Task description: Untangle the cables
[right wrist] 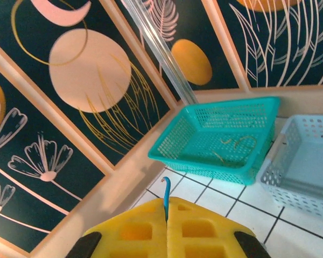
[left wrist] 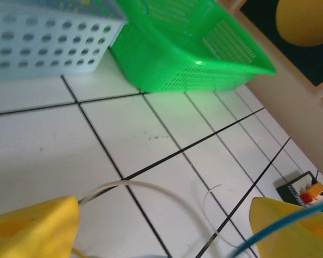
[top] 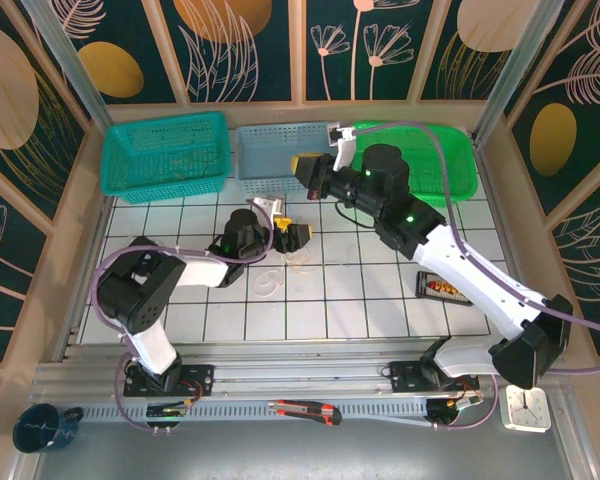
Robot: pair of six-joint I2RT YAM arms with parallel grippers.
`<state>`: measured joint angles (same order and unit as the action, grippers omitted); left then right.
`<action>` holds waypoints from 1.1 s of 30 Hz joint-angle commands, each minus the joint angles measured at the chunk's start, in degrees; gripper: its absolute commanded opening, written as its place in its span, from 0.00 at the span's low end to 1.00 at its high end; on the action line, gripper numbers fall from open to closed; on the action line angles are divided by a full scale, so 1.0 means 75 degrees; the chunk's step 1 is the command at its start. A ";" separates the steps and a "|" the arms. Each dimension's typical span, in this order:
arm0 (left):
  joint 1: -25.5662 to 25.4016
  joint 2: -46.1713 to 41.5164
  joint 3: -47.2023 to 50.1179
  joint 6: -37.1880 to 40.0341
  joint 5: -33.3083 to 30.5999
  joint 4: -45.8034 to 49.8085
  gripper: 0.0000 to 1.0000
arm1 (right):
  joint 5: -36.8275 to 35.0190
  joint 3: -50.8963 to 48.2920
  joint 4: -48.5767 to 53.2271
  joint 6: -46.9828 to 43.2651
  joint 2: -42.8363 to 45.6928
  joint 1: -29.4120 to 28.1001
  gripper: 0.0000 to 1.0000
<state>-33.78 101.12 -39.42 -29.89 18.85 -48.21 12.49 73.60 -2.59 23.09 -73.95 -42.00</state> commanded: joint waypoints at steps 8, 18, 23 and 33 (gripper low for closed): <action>-0.0029 0.0550 0.0691 -0.0388 -0.0006 -0.1174 0.67 | -0.0482 0.1107 -0.0723 -0.0133 0.0620 0.0041 0.00; -0.0025 0.0054 0.0992 -0.0616 0.0095 -0.1237 0.77 | -0.0634 0.1266 -0.0903 0.0004 0.0411 0.1492 0.00; -0.0031 -0.0318 0.0787 -0.0894 0.0365 -0.1025 0.95 | -0.0763 0.0956 -0.1072 0.0073 0.0101 0.2563 0.00; -0.0031 -0.0894 0.0145 -0.1198 0.0525 -0.0009 0.99 | -0.0863 0.0733 -0.1560 0.0539 -0.1235 0.4272 0.00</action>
<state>-33.78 96.38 -36.58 -37.91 21.52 -50.57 7.38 79.70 -10.46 25.47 -81.32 -12.03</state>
